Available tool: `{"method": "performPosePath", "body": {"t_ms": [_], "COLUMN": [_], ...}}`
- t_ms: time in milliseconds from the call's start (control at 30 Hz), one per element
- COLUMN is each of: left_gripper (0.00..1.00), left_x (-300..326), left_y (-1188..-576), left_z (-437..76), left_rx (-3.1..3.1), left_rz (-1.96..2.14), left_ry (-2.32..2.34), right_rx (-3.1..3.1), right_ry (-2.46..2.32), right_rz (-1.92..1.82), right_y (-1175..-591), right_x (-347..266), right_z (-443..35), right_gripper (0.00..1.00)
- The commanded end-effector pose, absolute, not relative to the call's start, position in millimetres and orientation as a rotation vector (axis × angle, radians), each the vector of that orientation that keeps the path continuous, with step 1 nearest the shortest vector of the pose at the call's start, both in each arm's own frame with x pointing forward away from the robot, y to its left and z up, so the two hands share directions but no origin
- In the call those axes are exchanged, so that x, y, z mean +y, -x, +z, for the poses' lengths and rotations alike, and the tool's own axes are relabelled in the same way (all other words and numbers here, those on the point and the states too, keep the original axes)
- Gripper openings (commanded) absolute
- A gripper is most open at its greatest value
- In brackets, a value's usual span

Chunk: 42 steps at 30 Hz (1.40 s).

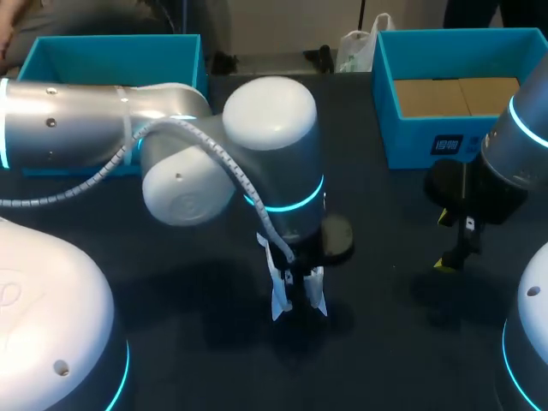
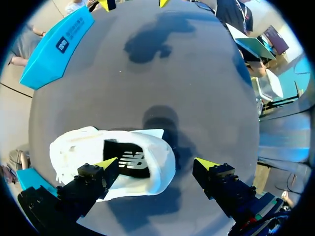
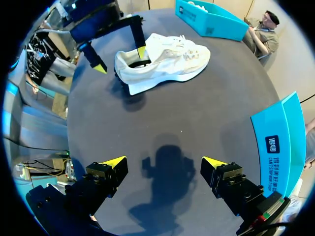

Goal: Take the shoe out of the shoebox, open the shoe tongue, remove and reinsert the insole, then place the shoe into the shoebox

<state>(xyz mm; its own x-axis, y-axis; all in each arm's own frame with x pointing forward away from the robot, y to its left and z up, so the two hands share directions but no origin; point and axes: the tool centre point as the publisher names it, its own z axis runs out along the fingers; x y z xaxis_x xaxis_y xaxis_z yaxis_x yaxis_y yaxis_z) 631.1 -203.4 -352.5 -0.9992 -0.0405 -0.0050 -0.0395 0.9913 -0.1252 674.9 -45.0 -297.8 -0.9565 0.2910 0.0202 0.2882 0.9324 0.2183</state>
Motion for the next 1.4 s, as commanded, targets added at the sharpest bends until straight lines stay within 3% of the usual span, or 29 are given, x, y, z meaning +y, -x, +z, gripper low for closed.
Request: {"method": "performPosePath", "body": {"t_ms": [33,400,600,733,800,900,967,1100,1167,1200,1400], "left_gripper": [1.00,1.00,0.94,0.78,0.77,0.50,0.49,0.35,0.16,0.00,0.00], "left_x": [-202,-205,-212,-215,-217,-219,-219,-219,-217,-217,-210], "left_y": [-625,-623,-622,-621,-622,-623,-624,-624,-625,-625,-627], "left_z": [-367,-391,-395,-395,-395,-396,-398,-400,-400,-400,-390], "left_rx": [3.103,3.101,3.095,3.085,3.081,3.081,3.083,3.089,3.089,3.090,3.097], "left_rz": [-0.204,-0.207,-0.190,-0.185,-0.181,-0.163,-0.149,-0.136,-0.132,-0.130,-0.145], "left_ry": [0.083,0.107,0.095,0.096,0.099,0.108,0.114,0.123,0.126,0.129,0.119], "right_rx": [3.074,3.074,3.074,3.074,3.074,3.074,3.074,3.074,3.074,3.074,3.074], "right_ry": [-0.461,-0.461,-0.461,-0.461,-0.461,-0.461,-0.461,-0.461,-0.461,-0.461,-0.461], "right_rz": [0.342,0.342,0.342,0.342,0.342,0.342,0.342,0.342,0.342,0.342,0.342], "right_y": [-674,-674,-674,-674,-674,-674,-674,-674,-674,-674,-674], "right_x": [-45,-45,-45,-45,-45,-45,-45,-45,-45,-45,-45], "right_z": [-298,-298,-298,-298,-298,-298,-298,-298,-298,-298,-298], "right_gripper": [1.00,1.00,1.00,1.00,1.00,1.00,1.00,1.00,1.00,1.00,1.00]}}
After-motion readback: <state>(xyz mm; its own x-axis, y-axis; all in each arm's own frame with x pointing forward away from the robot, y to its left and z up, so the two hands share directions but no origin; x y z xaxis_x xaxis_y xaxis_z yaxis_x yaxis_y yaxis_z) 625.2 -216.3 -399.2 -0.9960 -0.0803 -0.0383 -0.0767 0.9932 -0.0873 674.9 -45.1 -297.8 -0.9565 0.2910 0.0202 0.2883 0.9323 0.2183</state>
